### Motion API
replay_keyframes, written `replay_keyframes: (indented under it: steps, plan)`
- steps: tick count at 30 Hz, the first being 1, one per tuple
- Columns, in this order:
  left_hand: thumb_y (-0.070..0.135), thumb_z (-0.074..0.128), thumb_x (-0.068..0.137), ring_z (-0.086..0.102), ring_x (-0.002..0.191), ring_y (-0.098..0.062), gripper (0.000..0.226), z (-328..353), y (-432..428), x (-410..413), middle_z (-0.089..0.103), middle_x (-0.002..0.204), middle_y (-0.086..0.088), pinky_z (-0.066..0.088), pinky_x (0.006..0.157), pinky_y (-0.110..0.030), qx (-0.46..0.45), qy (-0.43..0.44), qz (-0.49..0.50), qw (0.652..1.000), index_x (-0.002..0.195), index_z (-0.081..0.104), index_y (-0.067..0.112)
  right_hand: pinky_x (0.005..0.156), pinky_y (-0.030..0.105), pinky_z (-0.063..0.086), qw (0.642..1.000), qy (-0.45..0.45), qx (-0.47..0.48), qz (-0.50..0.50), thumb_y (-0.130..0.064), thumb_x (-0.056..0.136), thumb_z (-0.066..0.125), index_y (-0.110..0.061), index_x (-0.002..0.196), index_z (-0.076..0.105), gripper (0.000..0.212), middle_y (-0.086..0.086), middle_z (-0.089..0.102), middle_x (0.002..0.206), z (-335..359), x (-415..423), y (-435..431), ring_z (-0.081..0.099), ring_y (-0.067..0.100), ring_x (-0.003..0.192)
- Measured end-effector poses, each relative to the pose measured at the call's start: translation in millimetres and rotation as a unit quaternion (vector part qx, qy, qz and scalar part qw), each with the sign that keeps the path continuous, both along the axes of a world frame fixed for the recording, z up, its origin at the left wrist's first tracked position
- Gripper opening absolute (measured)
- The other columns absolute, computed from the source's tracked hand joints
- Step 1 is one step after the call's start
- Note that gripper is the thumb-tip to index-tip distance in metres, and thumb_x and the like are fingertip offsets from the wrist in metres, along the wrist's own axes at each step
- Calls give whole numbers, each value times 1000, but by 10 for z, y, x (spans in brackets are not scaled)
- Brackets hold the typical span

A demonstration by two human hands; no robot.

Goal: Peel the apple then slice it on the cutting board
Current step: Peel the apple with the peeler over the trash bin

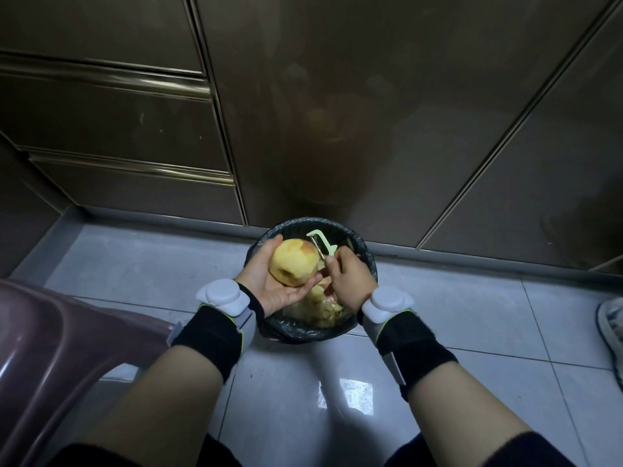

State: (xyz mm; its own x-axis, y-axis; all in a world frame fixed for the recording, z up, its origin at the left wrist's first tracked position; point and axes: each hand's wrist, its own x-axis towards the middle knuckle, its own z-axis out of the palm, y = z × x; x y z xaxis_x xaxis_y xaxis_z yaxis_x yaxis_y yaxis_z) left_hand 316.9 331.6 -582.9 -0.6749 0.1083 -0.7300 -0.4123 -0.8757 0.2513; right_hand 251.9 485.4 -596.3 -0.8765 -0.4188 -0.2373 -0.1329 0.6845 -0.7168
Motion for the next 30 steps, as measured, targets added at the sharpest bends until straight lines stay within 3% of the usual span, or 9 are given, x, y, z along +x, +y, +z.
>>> replay_keyframes:
  steps: [6, 11, 16, 21, 24, 27, 30]
  plan:
    - [50, 69, 80, 67, 91, -45, 70, 6, -21, 9, 59, 123, -27, 59, 63, -42, -8, -10, 6, 1000, 131, 51, 5, 69, 41, 50, 998, 55, 19, -5, -33, 101, 38, -16, 88, 39, 21, 9, 63, 79, 100, -13, 41, 60, 33, 73]
    - [49, 71, 80, 64, 93, -41, 67, -41, -21, -19, 61, 123, -23, 59, 64, -44, -41, -15, 34, 998, 130, 55, 8, 68, 42, 51, 992, 94, 28, 73, -39, 99, 38, -23, 90, 39, 19, 3, 61, 72, 280, 64, 42, 59, 31, 71]
    - [51, 68, 82, 64, 89, -32, 62, -78, -25, -29, 67, 109, -16, 58, 65, -41, -68, -23, 32, 997, 129, 59, 11, 66, 37, 47, 977, 140, 70, 142, -40, 99, 38, -28, 92, 38, 13, -3, 58, 75, 398, 143, -6, 58, 30, 77]
    - [49, 64, 85, 64, 84, -30, 58, -76, -32, -37, 68, 103, -15, 57, 63, -39, -94, -25, 16, 995, 129, 58, 12, 64, 36, 44, 968, 181, 105, 138, -39, 100, 34, -24, 97, 39, 17, 2, 63, 81, 402, 158, -57, 58, 33, 77]
    - [46, 66, 84, 64, 79, -36, 60, -83, -43, -15, 64, 107, -22, 57, 62, -39, -108, -33, 7, 994, 129, 56, 8, 65, 36, 46, 973, 144, 147, 109, -39, 100, 33, -24, 100, 41, 17, 4, 64, 87, 303, 99, -19, 60, 33, 80]
    - [48, 66, 82, 64, 80, -38, 64, -30, -33, 18, 62, 111, -25, 56, 62, -37, -85, -14, -10, 996, 128, 53, 5, 72, 34, 47, 958, 46, 249, 134, -39, 97, 38, -26, 106, 50, 20, 8, 67, 104, 123, 30, 132, 63, 33, 93]
    - [48, 71, 79, 65, 91, -41, 68, -37, -50, 42, 59, 125, -25, 57, 66, -44, -79, 2, -3, 997, 130, 51, 7, 73, 36, 50, 964, 37, 242, 106, -40, 98, 35, -24, 103, 47, 20, 9, 66, 100, 90, -1, 177, 63, 34, 88]
